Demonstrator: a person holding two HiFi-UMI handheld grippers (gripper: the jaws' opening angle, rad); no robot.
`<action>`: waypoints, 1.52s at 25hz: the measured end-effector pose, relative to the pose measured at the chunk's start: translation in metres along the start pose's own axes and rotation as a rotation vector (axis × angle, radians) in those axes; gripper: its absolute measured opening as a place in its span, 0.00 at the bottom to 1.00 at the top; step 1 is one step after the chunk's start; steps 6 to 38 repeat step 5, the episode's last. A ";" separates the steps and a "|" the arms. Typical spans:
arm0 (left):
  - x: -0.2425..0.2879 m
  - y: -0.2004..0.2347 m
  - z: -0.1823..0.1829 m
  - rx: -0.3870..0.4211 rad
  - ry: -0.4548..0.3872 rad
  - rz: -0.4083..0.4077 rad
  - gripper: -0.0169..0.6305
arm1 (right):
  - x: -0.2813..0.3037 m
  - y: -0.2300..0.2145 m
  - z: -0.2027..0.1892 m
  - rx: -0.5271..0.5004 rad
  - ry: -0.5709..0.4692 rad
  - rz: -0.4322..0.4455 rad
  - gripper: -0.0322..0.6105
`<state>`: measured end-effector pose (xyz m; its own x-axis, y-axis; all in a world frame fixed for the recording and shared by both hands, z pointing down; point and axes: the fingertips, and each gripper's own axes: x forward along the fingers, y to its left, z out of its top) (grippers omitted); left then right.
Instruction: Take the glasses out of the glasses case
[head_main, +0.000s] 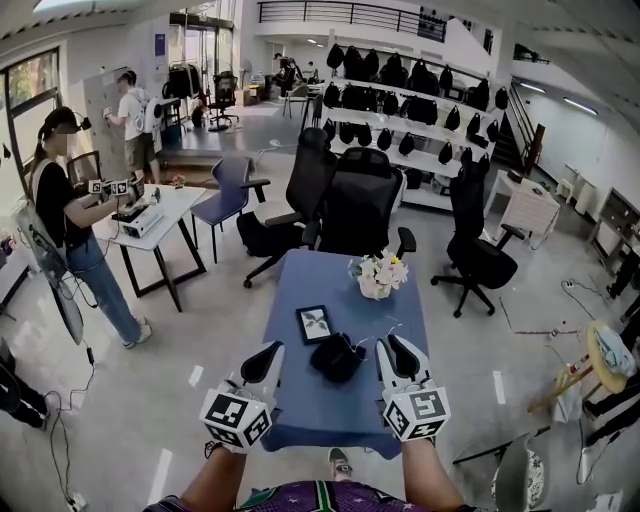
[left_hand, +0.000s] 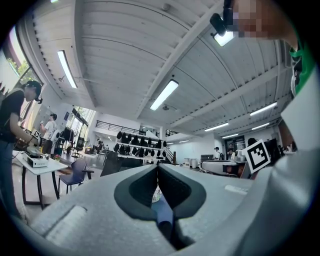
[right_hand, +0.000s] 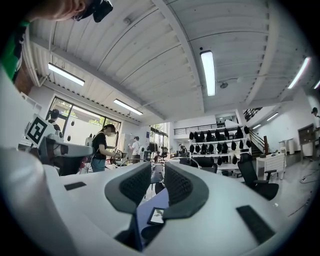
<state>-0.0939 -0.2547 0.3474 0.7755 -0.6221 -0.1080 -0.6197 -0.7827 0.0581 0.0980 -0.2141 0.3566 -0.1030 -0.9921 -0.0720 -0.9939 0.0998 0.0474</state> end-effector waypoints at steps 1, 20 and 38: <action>-0.001 0.000 0.000 0.000 0.000 0.001 0.05 | 0.000 0.002 0.000 -0.001 0.000 0.003 0.18; -0.005 0.003 0.001 0.001 -0.003 0.005 0.05 | 0.001 0.007 -0.001 -0.004 0.000 0.009 0.18; -0.005 0.003 0.001 0.001 -0.003 0.005 0.05 | 0.001 0.007 -0.001 -0.004 0.000 0.009 0.18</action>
